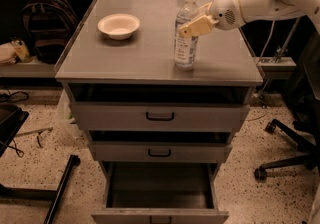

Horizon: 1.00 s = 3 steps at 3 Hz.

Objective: Pick blue plastic bottle from bottom drawer and place on counter

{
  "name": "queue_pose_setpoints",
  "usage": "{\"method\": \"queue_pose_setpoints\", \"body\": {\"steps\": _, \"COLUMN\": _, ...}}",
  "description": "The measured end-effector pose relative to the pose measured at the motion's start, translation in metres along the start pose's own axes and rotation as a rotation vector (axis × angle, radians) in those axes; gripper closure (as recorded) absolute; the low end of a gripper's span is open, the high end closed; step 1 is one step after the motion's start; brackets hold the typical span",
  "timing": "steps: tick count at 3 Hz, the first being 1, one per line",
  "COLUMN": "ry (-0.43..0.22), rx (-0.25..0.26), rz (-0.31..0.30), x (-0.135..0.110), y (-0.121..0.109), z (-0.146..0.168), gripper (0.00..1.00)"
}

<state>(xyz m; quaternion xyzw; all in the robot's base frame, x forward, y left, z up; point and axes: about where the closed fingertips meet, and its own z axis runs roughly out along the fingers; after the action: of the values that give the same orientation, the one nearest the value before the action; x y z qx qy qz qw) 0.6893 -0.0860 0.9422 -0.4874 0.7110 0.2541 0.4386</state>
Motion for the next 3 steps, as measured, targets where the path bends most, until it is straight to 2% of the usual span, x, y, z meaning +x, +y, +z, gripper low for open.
{"method": "queue_pose_setpoints", "body": {"steps": 1, "ry": 0.0, "rx": 0.0, "rz": 0.0, "x": 0.0, "y": 0.0, "z": 0.0, "gripper": 1.0}}
{"method": "queue_pose_setpoints", "body": {"steps": 3, "ry": 0.0, "rx": 0.0, "rz": 0.0, "x": 0.0, "y": 0.0, "z": 0.0001, "gripper": 0.57}}
